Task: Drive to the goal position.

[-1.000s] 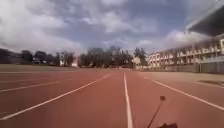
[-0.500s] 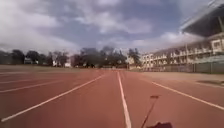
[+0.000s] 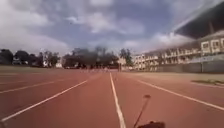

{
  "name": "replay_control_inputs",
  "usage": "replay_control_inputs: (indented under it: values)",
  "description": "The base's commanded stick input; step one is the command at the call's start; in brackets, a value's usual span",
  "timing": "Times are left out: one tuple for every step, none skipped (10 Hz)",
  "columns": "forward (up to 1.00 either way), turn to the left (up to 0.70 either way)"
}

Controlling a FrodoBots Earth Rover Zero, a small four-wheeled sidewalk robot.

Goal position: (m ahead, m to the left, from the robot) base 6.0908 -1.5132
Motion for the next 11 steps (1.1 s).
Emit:
replay_control_inputs:
  values:
    - [0.70,0.00]
    - [0.70,0.00]
    - [0.70,0.00]
    - [0.70,0.00]
    - [0.70,0.00]
    - [0.70,0.00]
    - [0.70,0.00]
    - [0.70,0.00]
    - [0.70,0.00]
    - [0.70,0.00]
    - [0.70,0.00]
